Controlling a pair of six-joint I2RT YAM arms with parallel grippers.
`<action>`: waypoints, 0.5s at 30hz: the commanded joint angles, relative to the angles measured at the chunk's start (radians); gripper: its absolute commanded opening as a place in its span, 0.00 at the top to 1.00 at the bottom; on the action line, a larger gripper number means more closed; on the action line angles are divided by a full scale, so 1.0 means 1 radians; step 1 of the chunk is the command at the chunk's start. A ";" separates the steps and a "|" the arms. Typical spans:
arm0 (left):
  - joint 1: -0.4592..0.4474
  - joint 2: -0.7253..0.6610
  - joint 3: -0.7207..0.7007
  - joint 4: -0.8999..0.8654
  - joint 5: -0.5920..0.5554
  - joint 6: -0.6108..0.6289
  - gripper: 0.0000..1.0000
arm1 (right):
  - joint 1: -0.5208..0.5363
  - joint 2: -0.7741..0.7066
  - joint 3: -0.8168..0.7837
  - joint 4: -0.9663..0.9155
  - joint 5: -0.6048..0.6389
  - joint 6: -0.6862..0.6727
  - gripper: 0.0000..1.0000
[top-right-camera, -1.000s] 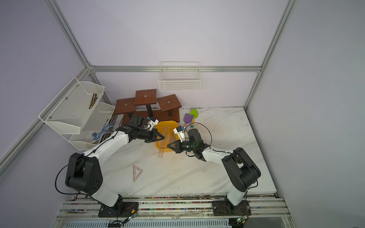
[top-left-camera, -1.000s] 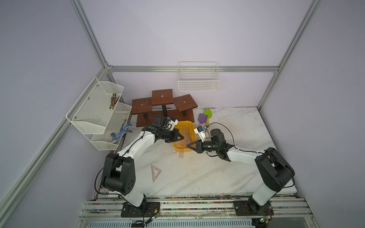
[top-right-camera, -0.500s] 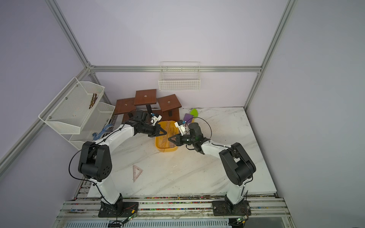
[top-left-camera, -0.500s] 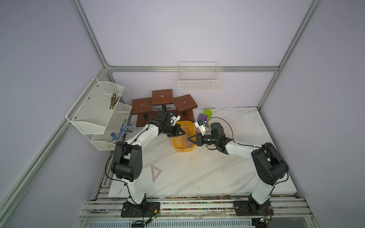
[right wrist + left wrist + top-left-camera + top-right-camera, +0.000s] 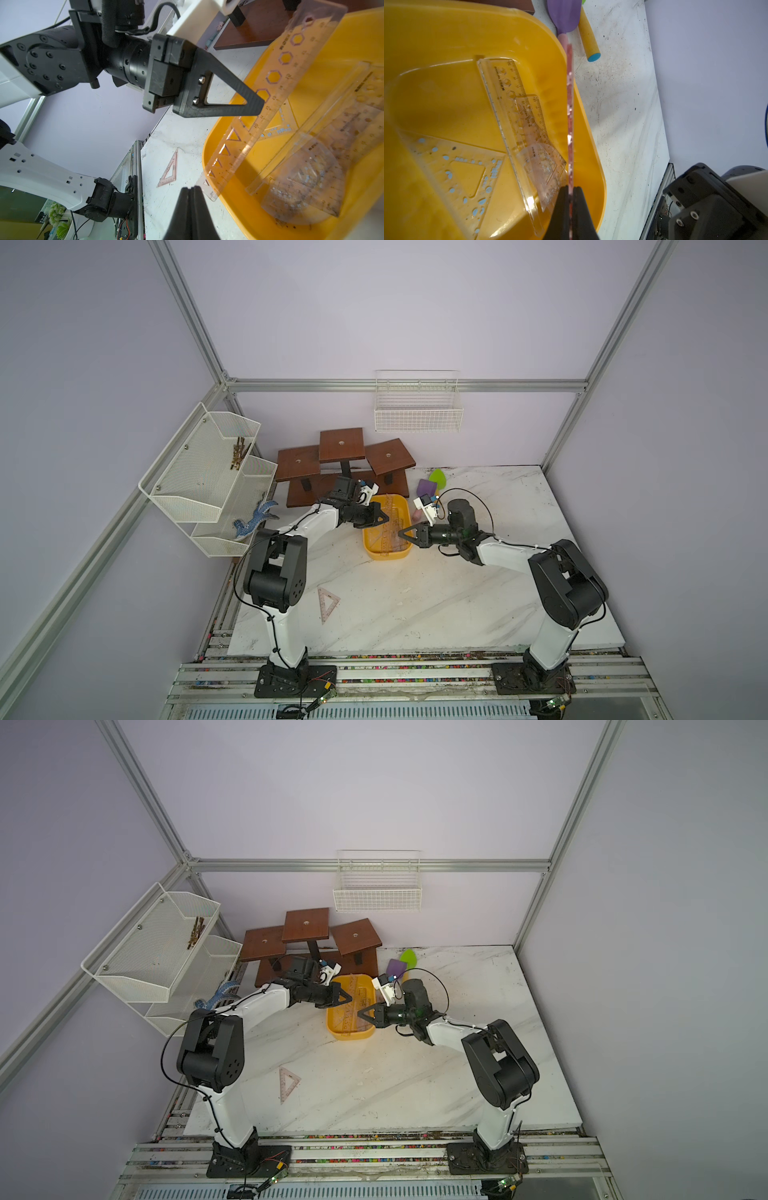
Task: Put the scattered rulers into the storage box
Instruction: Place the ruler in the storage box.
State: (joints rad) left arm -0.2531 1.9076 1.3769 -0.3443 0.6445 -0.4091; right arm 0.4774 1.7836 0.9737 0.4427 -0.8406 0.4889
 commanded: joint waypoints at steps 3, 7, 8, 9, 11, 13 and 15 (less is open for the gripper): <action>0.008 0.004 0.041 0.137 -0.042 -0.043 1.00 | -0.006 -0.021 -0.015 0.098 -0.047 0.041 0.93; 0.020 0.037 0.073 0.155 -0.052 -0.029 1.00 | -0.007 -0.014 -0.019 0.120 -0.057 0.054 0.93; 0.021 0.050 0.083 0.150 -0.048 -0.027 1.00 | -0.009 -0.014 -0.021 0.127 -0.061 0.058 0.93; 0.021 0.063 0.091 0.144 -0.044 -0.024 1.00 | -0.010 -0.012 -0.021 0.128 -0.063 0.061 0.93; 0.021 0.079 0.090 0.148 -0.037 -0.028 1.00 | -0.013 -0.014 -0.026 0.132 -0.066 0.062 0.93; 0.021 0.084 0.073 0.165 -0.039 -0.038 1.00 | -0.017 -0.016 -0.030 0.136 -0.068 0.065 0.93; 0.021 0.079 0.048 0.185 -0.041 -0.051 1.00 | -0.019 -0.020 -0.032 0.136 -0.071 0.066 0.93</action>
State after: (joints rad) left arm -0.2359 1.9884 1.4353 -0.2169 0.5999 -0.4389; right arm 0.4679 1.7836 0.9539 0.5373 -0.8928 0.5453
